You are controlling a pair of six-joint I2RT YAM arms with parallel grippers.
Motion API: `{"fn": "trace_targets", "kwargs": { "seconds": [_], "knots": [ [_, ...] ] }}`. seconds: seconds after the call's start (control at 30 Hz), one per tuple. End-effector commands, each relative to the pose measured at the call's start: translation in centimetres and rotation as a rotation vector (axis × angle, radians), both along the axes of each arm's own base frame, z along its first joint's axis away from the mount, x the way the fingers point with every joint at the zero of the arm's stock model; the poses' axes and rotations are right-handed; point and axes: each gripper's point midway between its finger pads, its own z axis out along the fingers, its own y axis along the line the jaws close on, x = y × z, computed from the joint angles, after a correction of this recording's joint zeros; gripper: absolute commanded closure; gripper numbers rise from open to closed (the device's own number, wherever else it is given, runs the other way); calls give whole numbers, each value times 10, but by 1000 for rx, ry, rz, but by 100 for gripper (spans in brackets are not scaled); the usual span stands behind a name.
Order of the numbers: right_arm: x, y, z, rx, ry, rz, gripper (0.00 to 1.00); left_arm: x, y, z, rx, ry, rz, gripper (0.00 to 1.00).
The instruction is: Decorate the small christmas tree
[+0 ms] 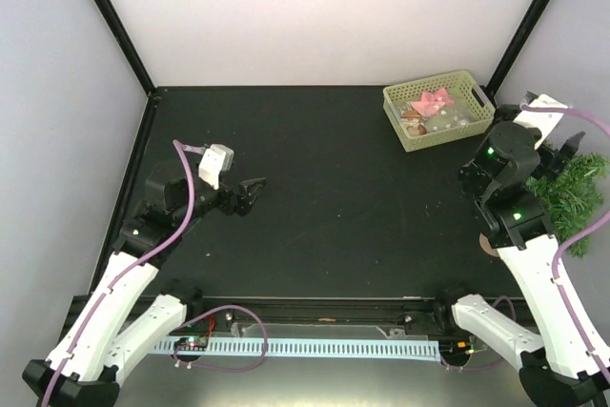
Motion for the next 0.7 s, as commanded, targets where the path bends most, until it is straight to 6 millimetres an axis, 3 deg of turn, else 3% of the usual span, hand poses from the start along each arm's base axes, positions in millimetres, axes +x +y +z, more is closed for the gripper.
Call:
{"fn": "trace_targets", "kwargs": {
  "seconds": [0.0, 0.13, 0.37, 0.57, 0.67],
  "knots": [
    [-42, -36, 28, -48, -37, -271, 9, -3, -6, 5, -12, -16, -30, 1],
    [-52, -64, 23, -27, -33, -382, 9, -3, -9, 2, -6, -2, -43, 1],
    [-65, -74, 10, -17, -55, -423, 9, -1, -15, -1, -10, 15, -66, 1],
    [-52, -79, -15, 15, -47, -398, 11, -1, -16, -3, -9, 22, -68, 1],
    [-39, -80, -25, 46, -35, -360, 19, -1, -16, -3, -12, 22, -70, 1]
  ]
}}
